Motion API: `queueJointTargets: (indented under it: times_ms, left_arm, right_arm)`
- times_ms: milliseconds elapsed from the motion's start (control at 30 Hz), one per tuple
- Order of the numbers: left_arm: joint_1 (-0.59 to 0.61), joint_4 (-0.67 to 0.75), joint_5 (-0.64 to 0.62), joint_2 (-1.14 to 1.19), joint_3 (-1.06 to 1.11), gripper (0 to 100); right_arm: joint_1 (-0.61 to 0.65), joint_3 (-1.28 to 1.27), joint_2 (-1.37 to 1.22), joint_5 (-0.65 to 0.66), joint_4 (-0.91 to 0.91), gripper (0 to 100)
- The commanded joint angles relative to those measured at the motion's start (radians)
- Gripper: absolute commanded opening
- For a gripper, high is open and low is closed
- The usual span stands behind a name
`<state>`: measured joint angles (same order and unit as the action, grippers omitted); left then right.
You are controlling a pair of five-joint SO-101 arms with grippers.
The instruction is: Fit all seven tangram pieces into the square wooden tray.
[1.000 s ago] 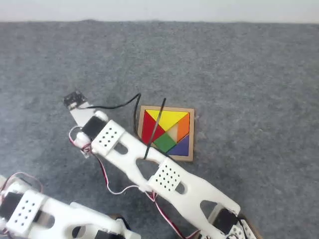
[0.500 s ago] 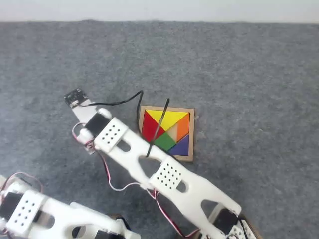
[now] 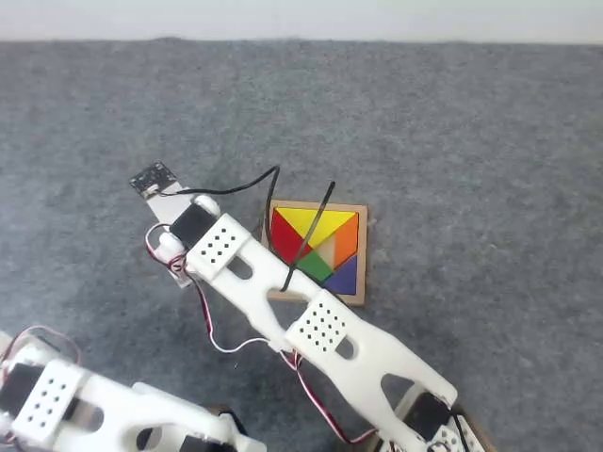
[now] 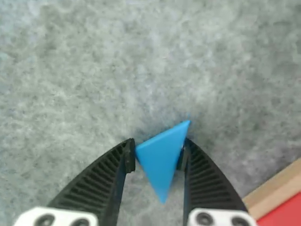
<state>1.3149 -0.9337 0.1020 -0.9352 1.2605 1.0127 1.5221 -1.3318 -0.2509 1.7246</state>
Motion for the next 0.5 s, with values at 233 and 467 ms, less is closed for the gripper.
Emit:
queueJointTargets:
  times_ms: [233,467]
  left_arm:
    - [-0.002,0.012,0.008,-0.025,0.004,10]
    - [-0.002,0.037,0.008,-0.025,0.013,10]
  right_arm:
    - [-0.104,0.086,0.193,0.032,0.073,10.7]
    - [-0.163,0.074,0.381,0.032,0.077,4.6]
